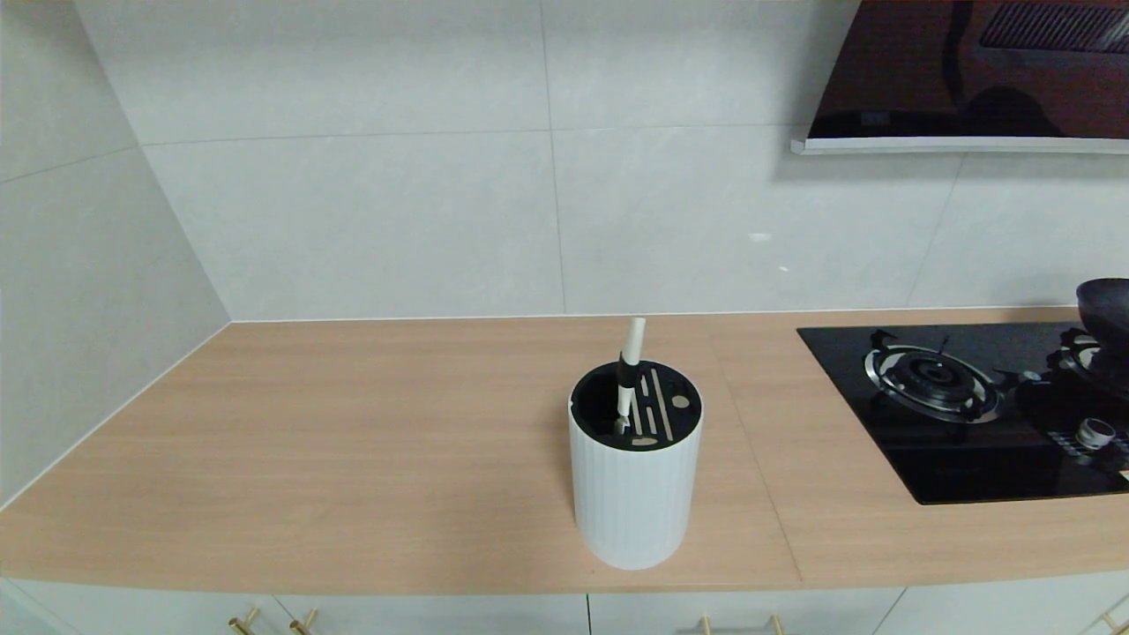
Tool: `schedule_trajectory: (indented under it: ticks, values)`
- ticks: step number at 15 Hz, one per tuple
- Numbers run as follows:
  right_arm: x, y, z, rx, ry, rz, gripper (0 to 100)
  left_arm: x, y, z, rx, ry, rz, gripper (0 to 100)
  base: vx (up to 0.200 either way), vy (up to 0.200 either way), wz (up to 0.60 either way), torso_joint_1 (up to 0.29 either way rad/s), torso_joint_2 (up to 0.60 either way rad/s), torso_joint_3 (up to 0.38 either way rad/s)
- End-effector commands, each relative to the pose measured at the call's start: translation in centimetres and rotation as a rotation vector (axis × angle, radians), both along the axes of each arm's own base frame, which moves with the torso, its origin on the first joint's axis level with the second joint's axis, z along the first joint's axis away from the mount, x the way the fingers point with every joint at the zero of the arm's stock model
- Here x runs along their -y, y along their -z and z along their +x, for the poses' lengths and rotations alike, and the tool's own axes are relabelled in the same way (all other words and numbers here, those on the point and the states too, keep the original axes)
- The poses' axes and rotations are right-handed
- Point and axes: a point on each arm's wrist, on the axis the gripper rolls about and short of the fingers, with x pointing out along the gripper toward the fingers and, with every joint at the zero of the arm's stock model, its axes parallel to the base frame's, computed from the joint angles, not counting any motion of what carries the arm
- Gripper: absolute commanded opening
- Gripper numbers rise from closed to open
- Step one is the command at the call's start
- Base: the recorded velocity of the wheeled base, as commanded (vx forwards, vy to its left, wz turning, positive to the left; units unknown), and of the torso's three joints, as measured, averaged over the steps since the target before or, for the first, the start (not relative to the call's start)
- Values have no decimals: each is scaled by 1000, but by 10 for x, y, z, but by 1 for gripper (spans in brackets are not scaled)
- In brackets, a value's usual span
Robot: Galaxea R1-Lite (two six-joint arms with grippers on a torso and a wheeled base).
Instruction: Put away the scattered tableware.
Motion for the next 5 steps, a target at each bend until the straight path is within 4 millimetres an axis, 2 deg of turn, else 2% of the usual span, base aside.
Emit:
schedule_trajectory:
  ticks: [1,5]
  values:
    - [0,0,0,-5,-1,0,100,0,0,0,-1,-2,0,100,0,0,0,0,0,0]
    - [0,0,0,-5,-1,0,100,0,0,0,-1,-2,-2,100,0,0,0,0,0,0]
